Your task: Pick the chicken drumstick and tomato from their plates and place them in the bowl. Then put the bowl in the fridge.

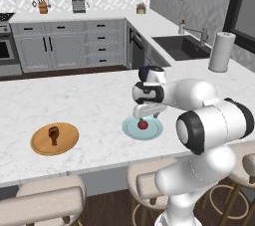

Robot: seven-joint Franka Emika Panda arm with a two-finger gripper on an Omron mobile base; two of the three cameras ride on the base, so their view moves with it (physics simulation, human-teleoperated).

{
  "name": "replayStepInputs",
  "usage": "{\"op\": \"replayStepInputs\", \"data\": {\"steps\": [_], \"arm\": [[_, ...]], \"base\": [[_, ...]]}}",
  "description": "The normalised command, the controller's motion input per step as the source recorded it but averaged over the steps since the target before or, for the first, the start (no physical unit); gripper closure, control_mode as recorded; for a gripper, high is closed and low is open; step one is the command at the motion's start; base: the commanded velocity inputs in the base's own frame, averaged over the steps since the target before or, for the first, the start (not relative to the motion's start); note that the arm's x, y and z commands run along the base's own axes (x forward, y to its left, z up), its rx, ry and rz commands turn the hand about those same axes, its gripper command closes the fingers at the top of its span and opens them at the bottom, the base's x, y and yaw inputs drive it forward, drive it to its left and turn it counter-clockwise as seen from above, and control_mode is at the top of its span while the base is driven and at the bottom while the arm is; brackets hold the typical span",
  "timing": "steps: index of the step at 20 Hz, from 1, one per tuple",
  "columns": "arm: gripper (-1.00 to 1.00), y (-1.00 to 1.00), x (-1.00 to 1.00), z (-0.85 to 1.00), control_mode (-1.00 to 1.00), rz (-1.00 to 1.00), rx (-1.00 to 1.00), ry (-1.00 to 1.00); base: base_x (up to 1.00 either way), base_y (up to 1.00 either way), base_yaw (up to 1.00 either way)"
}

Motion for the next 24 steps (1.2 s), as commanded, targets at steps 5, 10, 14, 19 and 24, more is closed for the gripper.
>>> {"op": "replayStepInputs", "data": {"steps": [5, 10, 14, 19, 24], "arm": [[-1.00, 0.02, 0.47, -0.31, -1.00, 0.00, 0.00, 0.22], [-1.00, 0.02, 0.35, -0.30, -1.00, 0.00, -0.01, 0.13], [-1.00, 0.07, 0.36, -0.24, -1.00, 0.00, -0.07, 0.01], [-1.00, 0.09, 0.01, -0.18, -1.00, 0.00, -0.06, 0.00], [-1.00, 0.00, -0.39, -0.03, -1.00, -0.04, -0.03, 0.02]], "base": [[0.00, 0.00, 0.00], [0.00, 0.00, 0.00], [0.00, 0.00, 0.00], [0.00, 0.00, 0.00], [0.00, 0.00, 0.00]]}}
